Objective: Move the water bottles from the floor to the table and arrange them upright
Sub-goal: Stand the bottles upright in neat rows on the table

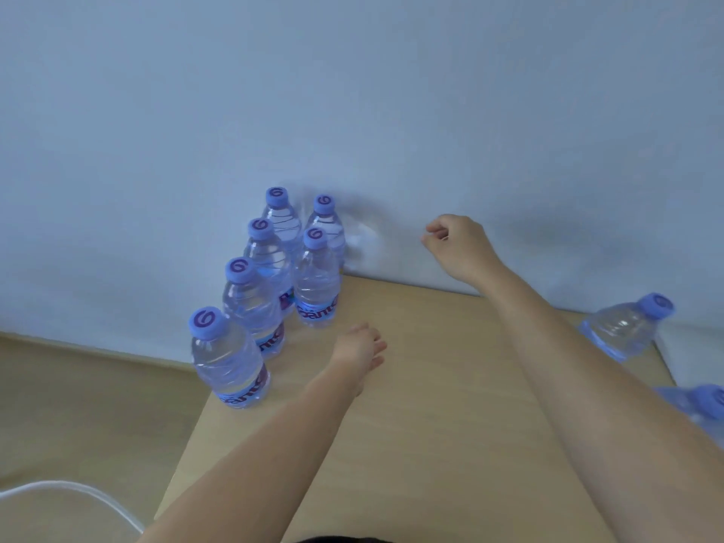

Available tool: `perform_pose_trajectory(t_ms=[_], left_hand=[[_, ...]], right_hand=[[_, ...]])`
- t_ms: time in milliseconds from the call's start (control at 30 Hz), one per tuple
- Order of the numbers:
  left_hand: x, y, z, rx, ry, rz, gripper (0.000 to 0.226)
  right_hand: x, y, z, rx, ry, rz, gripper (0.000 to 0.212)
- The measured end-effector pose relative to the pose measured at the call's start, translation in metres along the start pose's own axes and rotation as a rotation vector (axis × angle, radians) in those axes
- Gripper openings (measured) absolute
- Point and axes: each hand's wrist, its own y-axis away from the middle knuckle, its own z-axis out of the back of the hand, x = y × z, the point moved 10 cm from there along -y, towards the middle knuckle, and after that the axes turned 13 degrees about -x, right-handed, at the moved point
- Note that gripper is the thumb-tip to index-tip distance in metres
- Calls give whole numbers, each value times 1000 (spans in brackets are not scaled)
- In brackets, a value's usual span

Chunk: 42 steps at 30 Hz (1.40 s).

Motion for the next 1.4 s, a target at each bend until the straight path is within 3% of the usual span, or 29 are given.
perform_pose_trajectory(t_ms=[67,167,333,533,700,1033,1200,1400], left_hand=[[5,8,-22,18,-53,-27,22],[13,23,-62,77,-110,-51,41],[32,52,-128,171,-217,-53,39],[45,72,-195,255,-292,-91,38],[54,80,-227,291,-335,-99,39],[60,62,-195,197,-311,-79,31],[58,56,-166,175,-294,-79,27],[60,44,-108,107,-251,-31,27]], right_hand=[[-27,11,34,-66,12,-30,27],[-65,29,91,-202,88,-57,27],[-120,49,174,-355,257,-115,29],[-180,56,214,-238,391,-316,44],[-202,62,190,-34,265,-393,43],[-203,57,185,-159,321,-283,11],[-187,59,174,-165,380,-232,22],[-125,60,151,-170,305,-91,14]])
